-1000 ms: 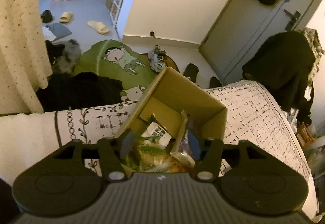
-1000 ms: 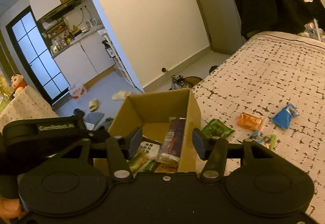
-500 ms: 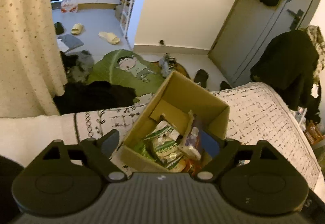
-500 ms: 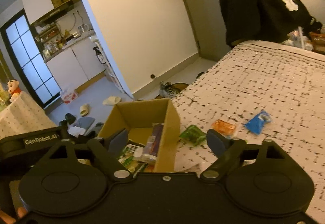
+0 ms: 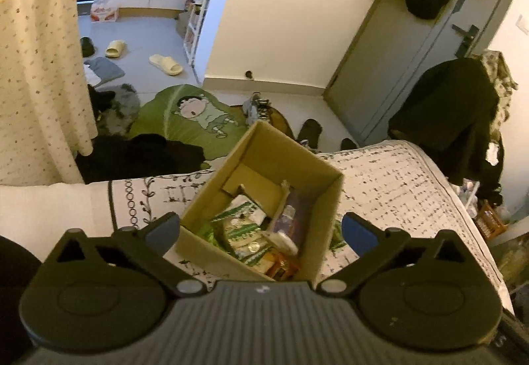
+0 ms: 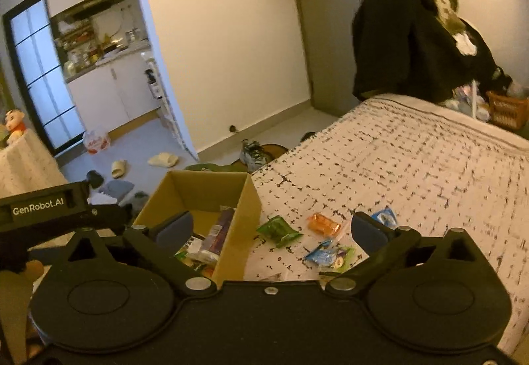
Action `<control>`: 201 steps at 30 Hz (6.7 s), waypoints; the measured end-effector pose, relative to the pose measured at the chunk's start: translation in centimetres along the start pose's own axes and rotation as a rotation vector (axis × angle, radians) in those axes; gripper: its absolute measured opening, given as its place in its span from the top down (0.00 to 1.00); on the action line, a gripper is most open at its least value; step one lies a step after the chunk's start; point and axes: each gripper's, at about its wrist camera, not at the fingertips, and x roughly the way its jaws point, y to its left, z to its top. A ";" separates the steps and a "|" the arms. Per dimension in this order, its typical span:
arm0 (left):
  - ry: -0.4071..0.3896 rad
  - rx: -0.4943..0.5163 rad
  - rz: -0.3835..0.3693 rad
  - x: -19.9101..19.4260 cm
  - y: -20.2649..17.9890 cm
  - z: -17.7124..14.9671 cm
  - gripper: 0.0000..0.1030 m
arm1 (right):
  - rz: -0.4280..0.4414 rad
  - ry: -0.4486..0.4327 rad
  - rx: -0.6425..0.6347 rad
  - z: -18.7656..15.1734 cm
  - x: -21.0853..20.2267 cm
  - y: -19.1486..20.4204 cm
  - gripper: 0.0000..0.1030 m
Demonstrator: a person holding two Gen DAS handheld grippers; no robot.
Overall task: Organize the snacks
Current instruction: 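Move both open tools back from the box toward the remaining snacks, then grasp the clear plastic bag with the left gripper while the right grasps the small clear stick packet, then carry both held packets over the cardboard box and open both grippers to drop them, then move both open tools back from the box toward the remaining snacks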
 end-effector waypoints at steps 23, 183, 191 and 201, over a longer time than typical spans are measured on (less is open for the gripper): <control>0.096 0.091 -0.050 0.9 -4.1 -5.4 0.00 | -0.024 0.115 -0.058 0.6 1.4 -6.4 0.00; -0.089 -0.015 0.122 3.2 2.0 -1.3 0.38 | 0.317 0.098 -0.213 1.3 7.7 3.1 0.39; -0.020 -0.009 0.083 3.3 0.7 -1.2 0.19 | 0.244 0.069 -0.235 1.7 4.7 1.2 0.11; -0.060 0.018 0.032 2.0 -1.7 -1.2 0.00 | 0.176 0.064 -0.225 2.5 2.7 -1.8 0.00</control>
